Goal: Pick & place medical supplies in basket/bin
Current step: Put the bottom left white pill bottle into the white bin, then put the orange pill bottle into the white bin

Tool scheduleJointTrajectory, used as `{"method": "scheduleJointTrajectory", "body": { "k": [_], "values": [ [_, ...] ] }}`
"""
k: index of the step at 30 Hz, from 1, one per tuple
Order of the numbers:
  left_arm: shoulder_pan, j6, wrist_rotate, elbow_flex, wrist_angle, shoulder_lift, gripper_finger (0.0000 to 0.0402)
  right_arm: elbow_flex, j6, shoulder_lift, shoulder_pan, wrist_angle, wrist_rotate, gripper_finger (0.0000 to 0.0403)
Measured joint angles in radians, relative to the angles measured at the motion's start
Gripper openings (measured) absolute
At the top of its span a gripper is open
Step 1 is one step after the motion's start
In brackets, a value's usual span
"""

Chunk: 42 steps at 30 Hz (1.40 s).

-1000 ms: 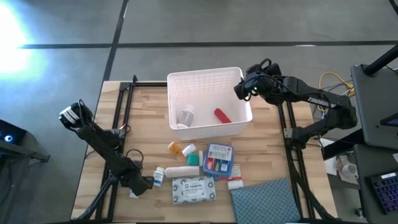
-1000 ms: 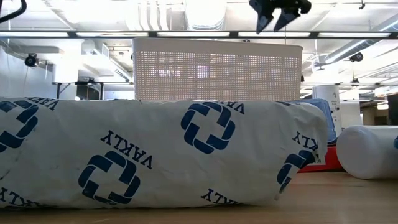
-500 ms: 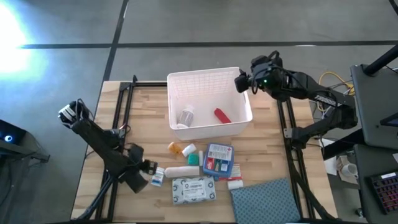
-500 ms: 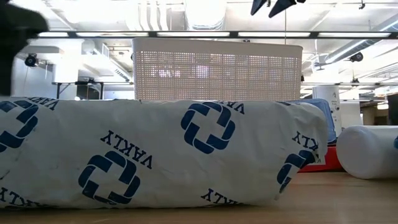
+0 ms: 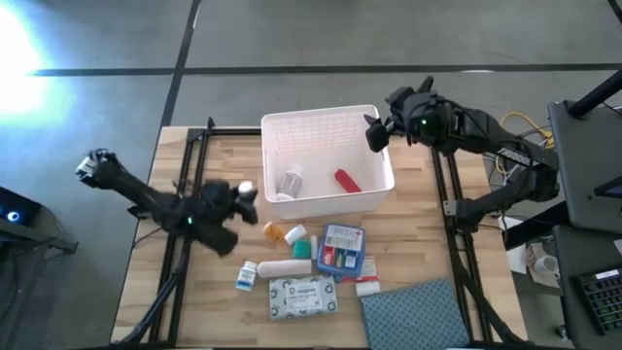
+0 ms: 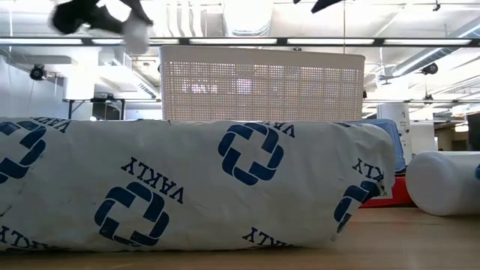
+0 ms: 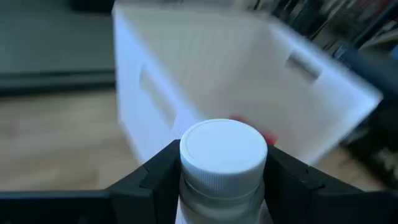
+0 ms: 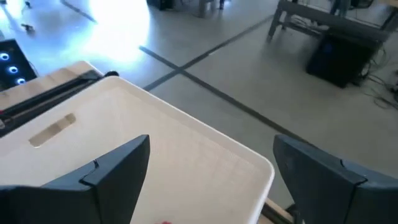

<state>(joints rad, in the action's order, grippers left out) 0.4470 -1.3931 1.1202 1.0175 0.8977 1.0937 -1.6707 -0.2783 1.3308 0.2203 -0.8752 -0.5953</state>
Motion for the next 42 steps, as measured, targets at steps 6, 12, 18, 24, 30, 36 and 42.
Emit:
{"method": "scheduleJointTrajectory", "body": {
  "k": [6, 12, 18, 24, 30, 36, 42],
  "values": [
    [-0.247, 0.903, -0.321, -0.125, -0.917, -0.128, 0.0175, -0.03, 0.054, 0.0, 0.0, -0.004, 0.002, 0.0329],
    [-0.54, 0.963, -0.674, -0.168, -1.056, -0.105, 0.0171, -0.044, 0.055, 0.0, 0.0, -0.01, 0.002, 0.0329],
    [-0.717, 0.788, -0.827, -0.163, -0.806, -0.016, 0.0176, -0.035, 0.054, 0.003, 0.0, -0.011, 0.002, 0.0329],
    [-0.684, 0.783, -0.853, -0.086, -0.74, 0.042, 0.0231, -0.022, 0.044, 0.011, 0.0, -0.01, 0.002, 0.0329],
    [-0.614, 0.914, -0.856, 0.071, -0.538, 0.029, 0.0292, 0.004, 0.011, 0.012, 0.0, -0.011, -0.003, 0.0329],
    [-0.42, 0.669, -0.805, 0.277, 0.217, 0.02, 0.0298, 0.021, -0.026, 0.013, 0.0, -0.029, -0.006, 0.0329],
    [-0.179, 0.204, -0.75, 0.258, 0.533, 0.018, 0.0291, 0.043, -0.056, 0.015, 0.0, -0.034, -0.007, 0.0329]
  ]
}}
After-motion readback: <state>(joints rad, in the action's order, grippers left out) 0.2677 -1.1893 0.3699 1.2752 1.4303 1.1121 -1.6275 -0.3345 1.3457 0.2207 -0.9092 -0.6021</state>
